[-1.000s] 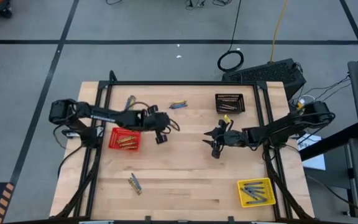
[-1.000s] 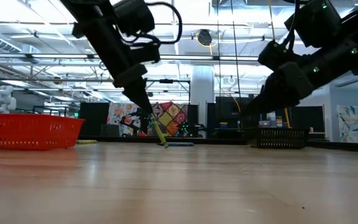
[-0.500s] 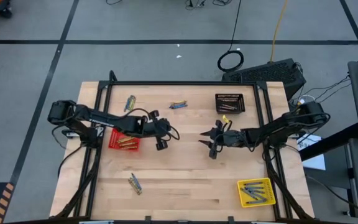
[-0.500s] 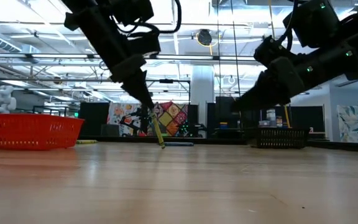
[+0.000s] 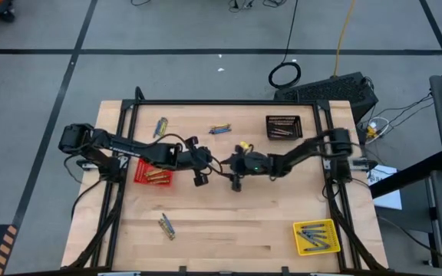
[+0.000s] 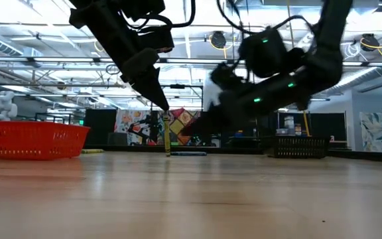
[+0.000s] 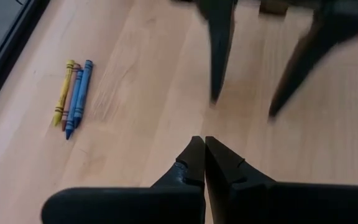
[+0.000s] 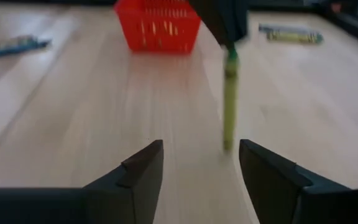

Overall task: Sort crayons
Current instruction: Put the green crayon into the red bin

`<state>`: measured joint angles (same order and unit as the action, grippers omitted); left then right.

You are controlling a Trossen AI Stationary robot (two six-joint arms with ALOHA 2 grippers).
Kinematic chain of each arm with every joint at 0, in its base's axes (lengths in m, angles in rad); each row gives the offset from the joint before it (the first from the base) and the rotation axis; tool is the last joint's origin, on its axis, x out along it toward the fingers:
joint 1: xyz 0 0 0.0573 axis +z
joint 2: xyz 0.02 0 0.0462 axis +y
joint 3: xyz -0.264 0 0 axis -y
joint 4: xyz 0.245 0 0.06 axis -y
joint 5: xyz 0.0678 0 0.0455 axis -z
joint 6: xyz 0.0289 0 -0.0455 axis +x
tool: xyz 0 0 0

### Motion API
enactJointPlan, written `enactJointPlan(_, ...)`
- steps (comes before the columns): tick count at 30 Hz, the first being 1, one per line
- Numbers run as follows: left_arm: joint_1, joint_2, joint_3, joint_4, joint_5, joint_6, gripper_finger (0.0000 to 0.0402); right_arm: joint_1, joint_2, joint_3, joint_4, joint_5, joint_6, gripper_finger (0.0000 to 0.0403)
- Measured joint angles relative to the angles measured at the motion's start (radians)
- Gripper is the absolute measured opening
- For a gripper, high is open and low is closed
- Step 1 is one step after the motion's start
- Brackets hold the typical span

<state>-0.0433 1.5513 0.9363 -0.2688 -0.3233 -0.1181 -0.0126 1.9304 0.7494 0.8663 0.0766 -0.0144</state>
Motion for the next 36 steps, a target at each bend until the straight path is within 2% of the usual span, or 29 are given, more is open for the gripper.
enactJointPlan(4,0.001,0.000,0.000,0.000,0.000,-0.003,0.0000,-0.003,0.108,0.118,0.066,-0.001,0.001,0.0193)
enactJointPlan(7,0.001,0.000,0.000,-0.001,0.000,-0.005,0.0000,-0.003,0.132,0.170,0.062,0.000,0.007,0.0176)
enactJointPlan(14,0.001,0.000,0.000,0.004,0.001,-0.005,0.0000,-0.008,0.123,0.183,0.037,0.103,0.073,0.0110)
enactJointPlan(22,0.001,0.000,0.001,0.001,0.001,-0.003,0.0000,-0.017,0.123,0.183,0.004,0.079,0.077,0.0065)
enactJointPlan(28,0.001,0.000,0.001,-0.002,0.007,-0.006,0.0003,-0.017,0.123,0.183,-0.011,0.079,0.076,0.0007)
enactJointPlan(31,0.003,-0.028,0.000,-0.016,0.034,0.002,0.0025,-0.017,0.123,0.173,-0.005,0.079,0.086,0.0005)
enactJointPlan(36,0.003,-0.092,0.001,-0.032,0.038,0.020,0.0091,-0.019,0.123,0.144,-0.008,0.078,0.076,0.0002)
